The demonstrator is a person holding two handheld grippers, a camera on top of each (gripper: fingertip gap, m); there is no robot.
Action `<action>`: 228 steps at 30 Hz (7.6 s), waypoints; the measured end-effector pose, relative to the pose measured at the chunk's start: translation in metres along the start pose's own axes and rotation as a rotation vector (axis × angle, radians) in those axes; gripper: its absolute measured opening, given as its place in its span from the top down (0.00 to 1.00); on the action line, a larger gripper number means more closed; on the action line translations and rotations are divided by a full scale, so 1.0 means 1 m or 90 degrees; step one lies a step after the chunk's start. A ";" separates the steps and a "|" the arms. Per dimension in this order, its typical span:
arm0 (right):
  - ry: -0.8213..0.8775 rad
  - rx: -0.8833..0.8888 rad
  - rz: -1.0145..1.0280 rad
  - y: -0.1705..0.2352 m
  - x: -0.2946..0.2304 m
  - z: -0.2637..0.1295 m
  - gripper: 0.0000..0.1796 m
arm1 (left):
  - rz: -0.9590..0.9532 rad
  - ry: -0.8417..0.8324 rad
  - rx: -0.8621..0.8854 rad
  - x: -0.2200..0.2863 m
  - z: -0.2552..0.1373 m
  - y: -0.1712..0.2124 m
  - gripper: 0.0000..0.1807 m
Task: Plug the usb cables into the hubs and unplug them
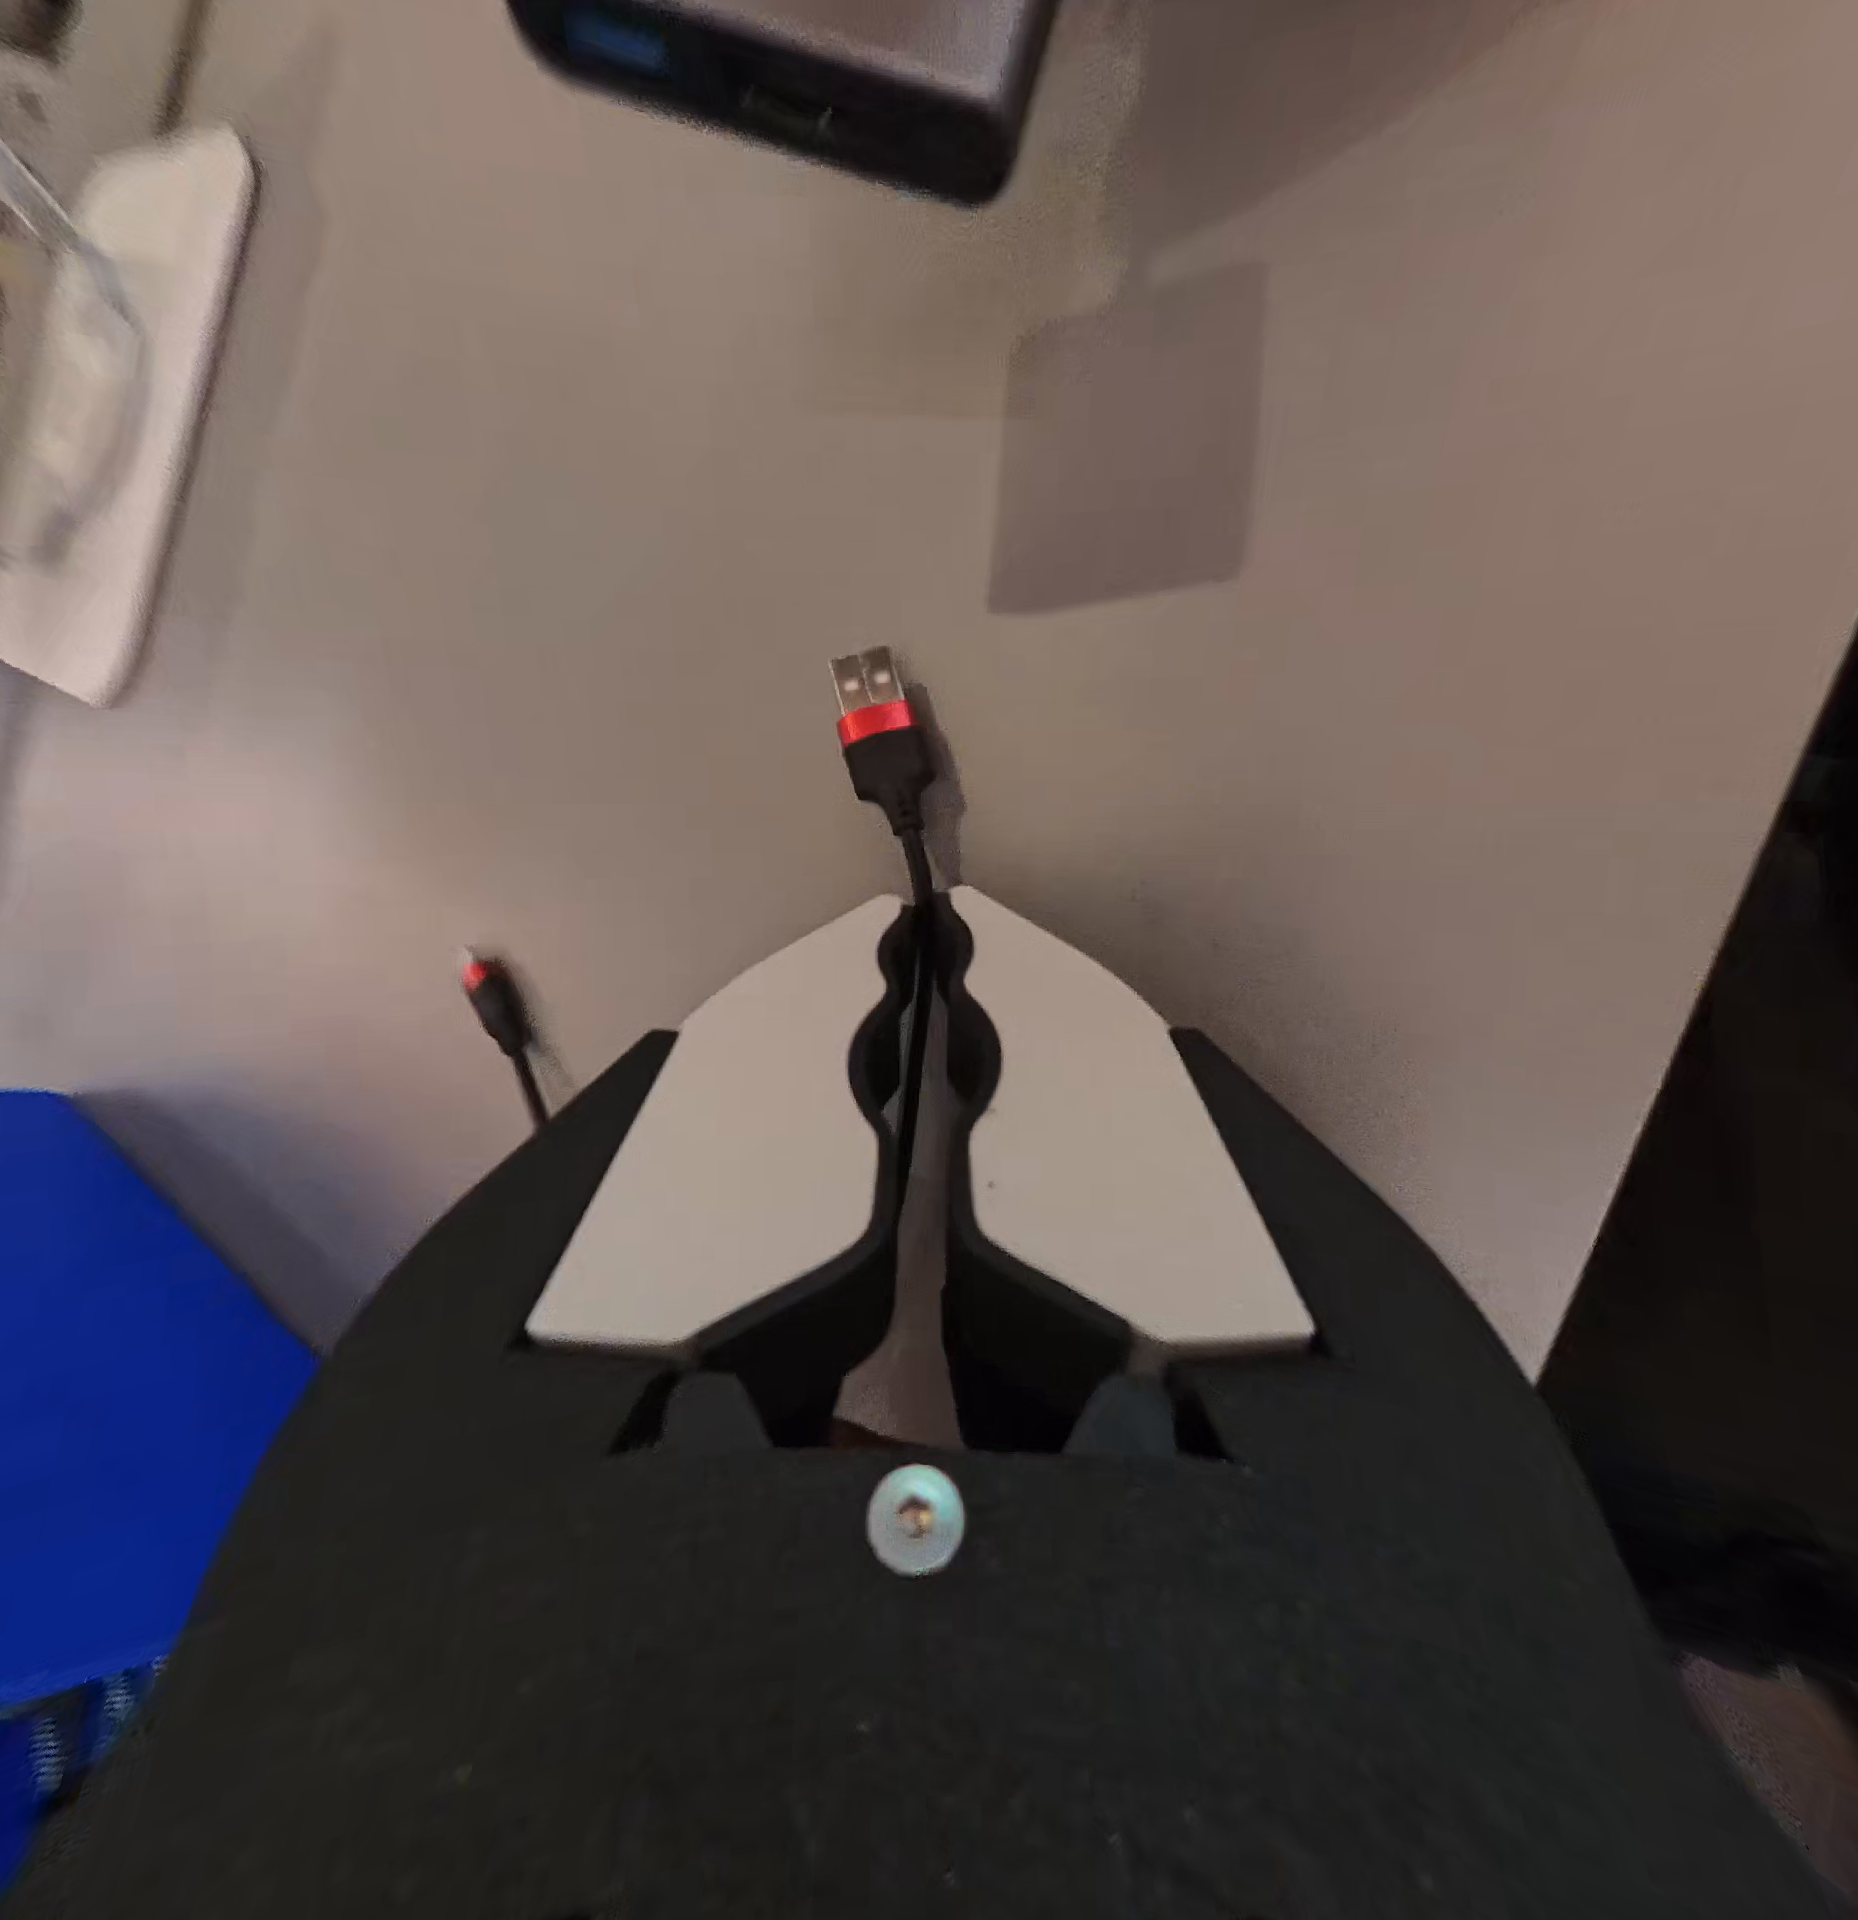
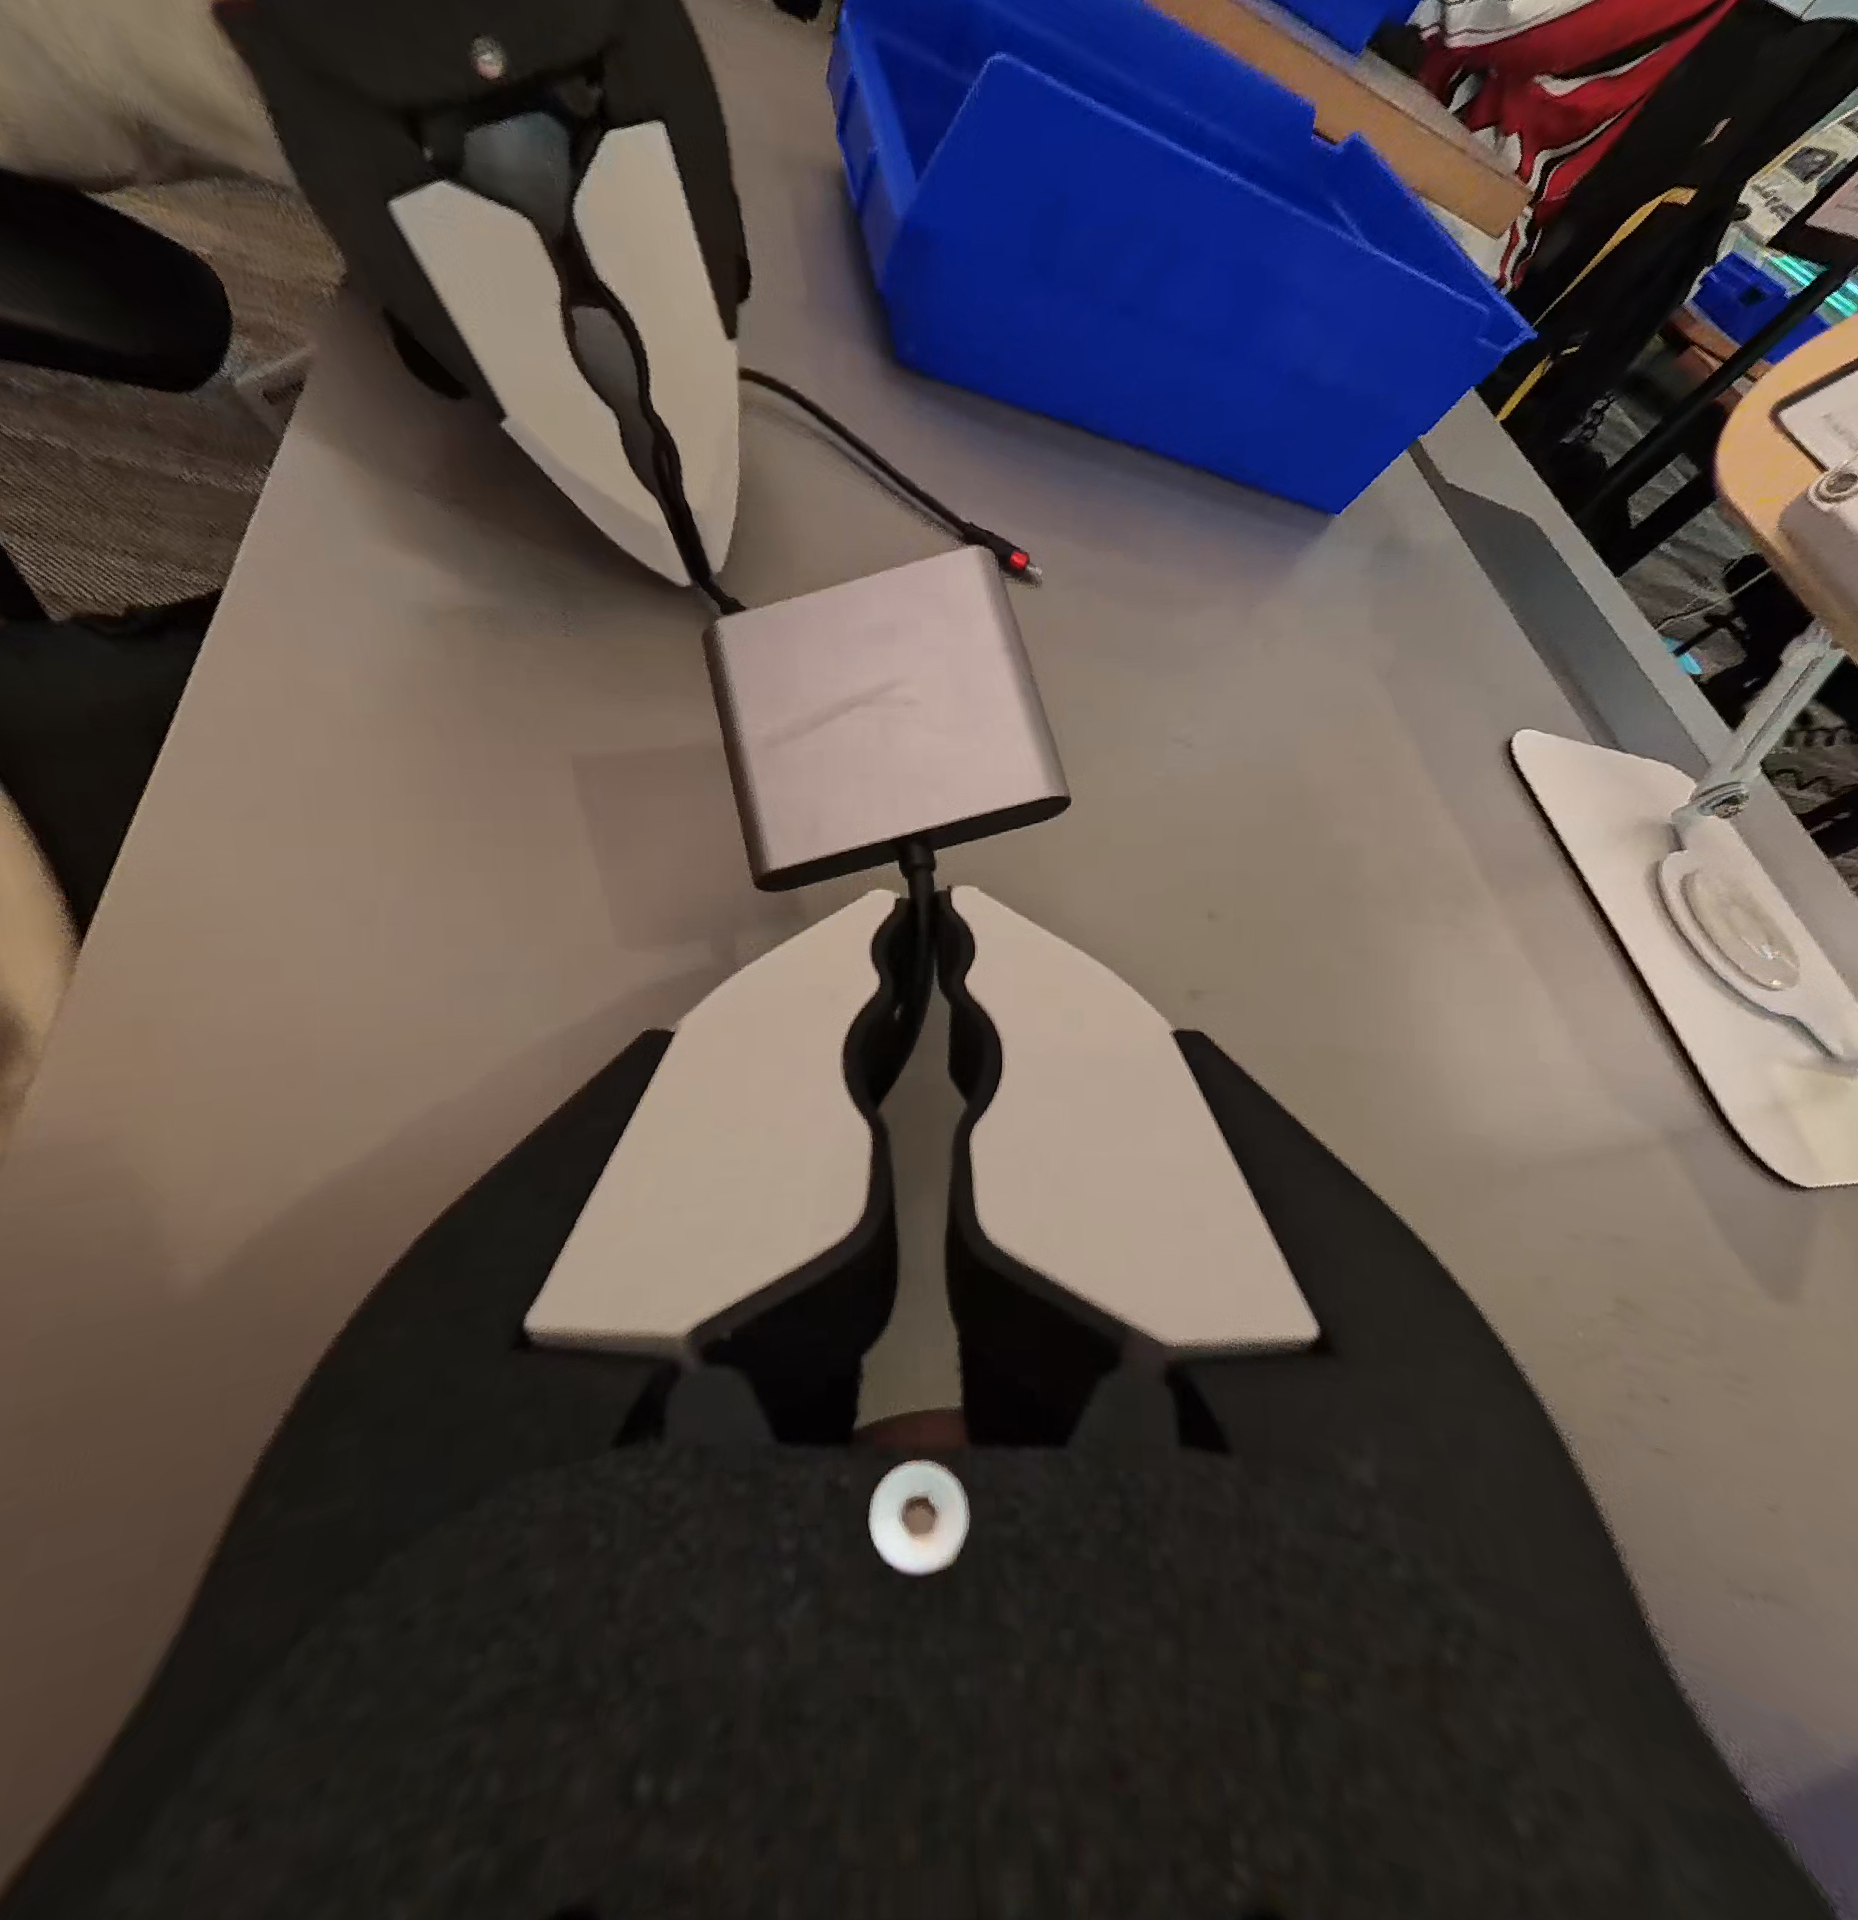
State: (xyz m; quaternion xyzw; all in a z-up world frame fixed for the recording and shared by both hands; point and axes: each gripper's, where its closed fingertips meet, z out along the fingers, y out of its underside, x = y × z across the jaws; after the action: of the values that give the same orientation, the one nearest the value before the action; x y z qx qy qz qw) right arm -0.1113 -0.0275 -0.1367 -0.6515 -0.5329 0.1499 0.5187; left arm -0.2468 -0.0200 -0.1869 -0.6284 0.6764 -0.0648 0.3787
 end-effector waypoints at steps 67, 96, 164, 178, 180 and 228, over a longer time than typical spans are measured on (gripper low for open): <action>-0.101 -0.047 -0.183 -0.002 -0.041 0.004 0.98 | 0.325 -0.005 -0.054 0.009 -0.036 -0.043 0.98; -0.057 -0.033 -0.236 -0.015 -0.033 0.002 0.98 | 0.240 -0.005 -0.020 -0.004 -0.030 -0.043 0.98; 0.012 0.035 -0.152 -0.037 -0.027 0.025 0.66 | 0.285 -0.051 -0.066 -0.021 -0.043 -0.058 0.98; -0.020 0.006 -0.134 -0.028 -0.032 0.029 0.66 | 0.301 -0.036 -0.086 -0.017 -0.038 -0.055 0.98; -0.024 0.007 -0.130 -0.028 -0.033 0.029 0.66 | 0.306 -0.035 -0.092 -0.016 -0.038 -0.053 0.98; -0.042 -0.011 -0.141 -0.024 -0.034 0.026 0.67 | 0.093 0.040 0.171 -0.014 -0.017 -0.068 0.77</action>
State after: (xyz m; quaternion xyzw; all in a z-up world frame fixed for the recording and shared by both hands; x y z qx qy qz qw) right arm -0.1569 -0.0453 -0.1399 -0.5874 -0.6199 0.1087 0.5087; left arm -0.2038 -0.0280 -0.1309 -0.5191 0.7170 -0.1462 0.4418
